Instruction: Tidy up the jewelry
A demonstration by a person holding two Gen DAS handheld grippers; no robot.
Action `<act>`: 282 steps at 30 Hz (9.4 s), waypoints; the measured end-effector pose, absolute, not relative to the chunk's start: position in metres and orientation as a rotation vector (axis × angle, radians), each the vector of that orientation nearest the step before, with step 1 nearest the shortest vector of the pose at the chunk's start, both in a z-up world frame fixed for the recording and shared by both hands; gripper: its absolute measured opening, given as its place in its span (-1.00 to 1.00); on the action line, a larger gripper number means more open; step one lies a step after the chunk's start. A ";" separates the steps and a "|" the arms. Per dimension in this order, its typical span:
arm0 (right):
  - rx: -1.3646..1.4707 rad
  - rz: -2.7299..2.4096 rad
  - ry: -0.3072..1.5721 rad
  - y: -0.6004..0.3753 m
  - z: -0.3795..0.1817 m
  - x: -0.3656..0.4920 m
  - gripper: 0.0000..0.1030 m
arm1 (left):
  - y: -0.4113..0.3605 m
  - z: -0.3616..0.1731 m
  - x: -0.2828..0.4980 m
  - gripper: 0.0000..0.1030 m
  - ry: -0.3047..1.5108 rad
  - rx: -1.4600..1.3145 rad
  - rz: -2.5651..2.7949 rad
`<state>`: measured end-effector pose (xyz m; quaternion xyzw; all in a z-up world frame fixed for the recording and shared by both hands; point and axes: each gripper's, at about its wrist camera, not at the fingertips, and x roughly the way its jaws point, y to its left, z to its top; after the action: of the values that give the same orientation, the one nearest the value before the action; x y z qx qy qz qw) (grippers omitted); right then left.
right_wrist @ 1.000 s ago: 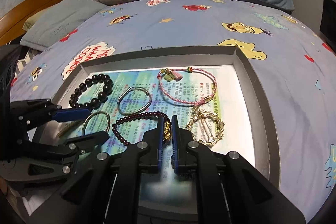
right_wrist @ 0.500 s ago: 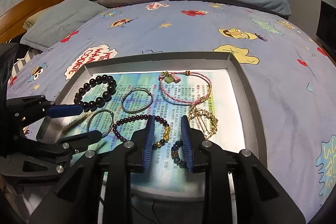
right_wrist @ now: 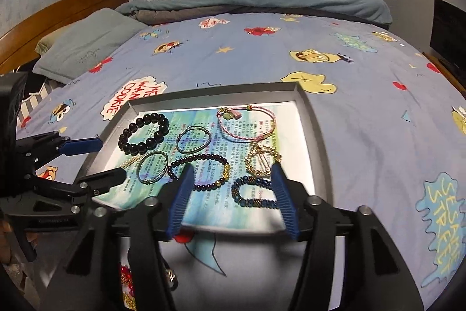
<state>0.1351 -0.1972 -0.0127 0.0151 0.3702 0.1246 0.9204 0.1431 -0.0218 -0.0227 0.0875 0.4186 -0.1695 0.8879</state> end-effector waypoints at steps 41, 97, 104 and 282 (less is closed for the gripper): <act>-0.007 0.205 0.725 -0.234 -0.009 0.024 0.89 | 0.005 -0.030 0.010 0.80 0.770 0.137 -0.286; -0.067 0.390 0.846 -0.161 -0.060 0.058 -0.75 | -0.018 -0.030 0.010 -0.98 0.767 0.100 -0.439; -0.063 0.384 0.754 -0.171 -0.029 0.049 -0.75 | -0.008 -0.007 0.007 -0.98 0.720 0.123 -0.424; -0.051 0.225 0.620 -0.212 0.077 -0.004 0.89 | -0.021 0.069 -0.009 0.89 0.719 0.088 -0.110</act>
<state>-0.0040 -0.2120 0.0774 -0.0251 0.3043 0.1103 0.9458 -0.0088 -0.0209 0.0692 0.0429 0.3517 -0.0539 0.9336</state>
